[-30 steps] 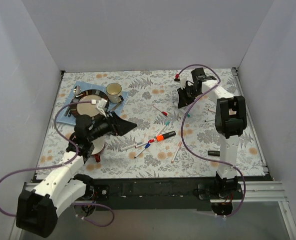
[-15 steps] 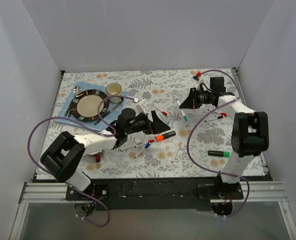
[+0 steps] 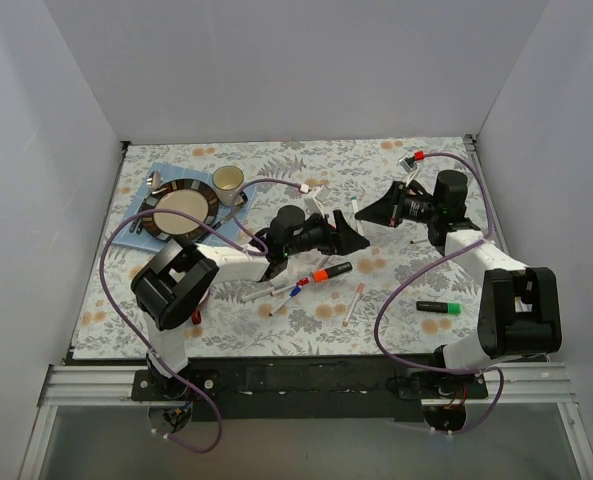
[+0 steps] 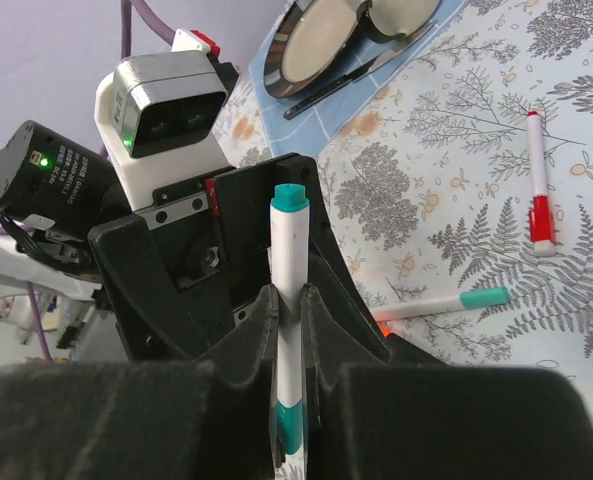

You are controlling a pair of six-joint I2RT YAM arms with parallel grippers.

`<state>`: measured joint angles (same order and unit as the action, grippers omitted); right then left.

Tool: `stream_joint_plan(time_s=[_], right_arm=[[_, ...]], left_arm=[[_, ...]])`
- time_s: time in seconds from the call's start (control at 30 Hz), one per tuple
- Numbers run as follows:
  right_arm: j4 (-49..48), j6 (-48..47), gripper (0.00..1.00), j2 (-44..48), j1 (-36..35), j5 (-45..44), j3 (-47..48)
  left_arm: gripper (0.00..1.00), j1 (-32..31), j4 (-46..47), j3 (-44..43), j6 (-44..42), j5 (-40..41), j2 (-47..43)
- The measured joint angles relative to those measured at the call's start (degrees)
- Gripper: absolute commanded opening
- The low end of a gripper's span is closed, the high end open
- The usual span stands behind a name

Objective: Open the pen caps

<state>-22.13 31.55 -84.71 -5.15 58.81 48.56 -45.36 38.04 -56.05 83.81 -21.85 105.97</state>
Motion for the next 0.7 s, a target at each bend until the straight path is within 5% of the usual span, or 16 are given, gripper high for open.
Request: stream_joint_plan(time_s=[0.7], right_arm=[[-26.1, 18.67, 0.01, 6.14, 2.47, -5.55, -14.49]], left_arm=[[0.29, -1.27, 6.91, -1.09, 4.81, -3.89, 1.42]])
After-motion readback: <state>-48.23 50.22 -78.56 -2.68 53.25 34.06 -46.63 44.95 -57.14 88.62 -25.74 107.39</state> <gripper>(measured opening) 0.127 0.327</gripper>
